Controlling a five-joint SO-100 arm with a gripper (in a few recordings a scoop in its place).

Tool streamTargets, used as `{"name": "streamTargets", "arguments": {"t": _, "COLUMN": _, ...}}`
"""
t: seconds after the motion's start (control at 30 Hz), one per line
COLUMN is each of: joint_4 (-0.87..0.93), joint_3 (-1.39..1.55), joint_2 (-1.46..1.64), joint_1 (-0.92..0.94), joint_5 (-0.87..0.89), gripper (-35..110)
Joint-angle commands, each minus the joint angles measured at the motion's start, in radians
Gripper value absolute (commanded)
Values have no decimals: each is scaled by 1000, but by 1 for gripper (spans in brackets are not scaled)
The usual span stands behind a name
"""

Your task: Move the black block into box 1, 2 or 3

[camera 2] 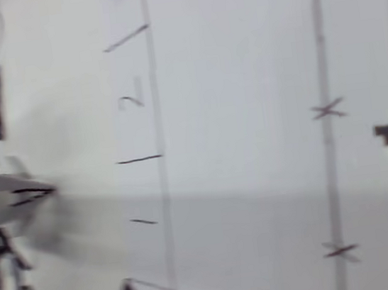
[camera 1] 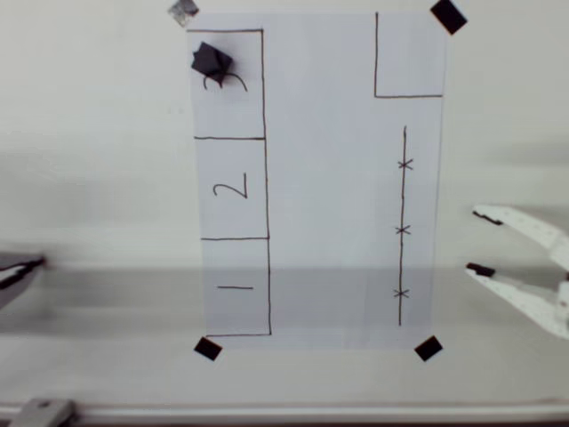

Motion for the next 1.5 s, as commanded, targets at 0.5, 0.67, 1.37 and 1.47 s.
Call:
{"name": "streamTargets", "arguments": {"t": 0.5, "joint_4": 483, "joint_3": 9, "joint_2": 15, "joint_1": 3, "joint_5": 11, "gripper": 21}}
{"name": "streamTargets", "arguments": {"t": 0.67, "joint_4": 485, "joint_3": 9, "joint_2": 15, "joint_1": 2, "joint_5": 32, "gripper": 20}}
{"name": "streamTargets", "arguments": {"t": 1.37, "joint_4": 488, "joint_3": 9, "joint_2": 17, "joint_1": -8, "joint_5": 60, "gripper": 0}}
{"name": "streamTargets", "arguments": {"t": 1.47, "joint_4": 488, "joint_3": 9, "joint_2": 17, "joint_1": -8, "joint_5": 58, "gripper": 0}}
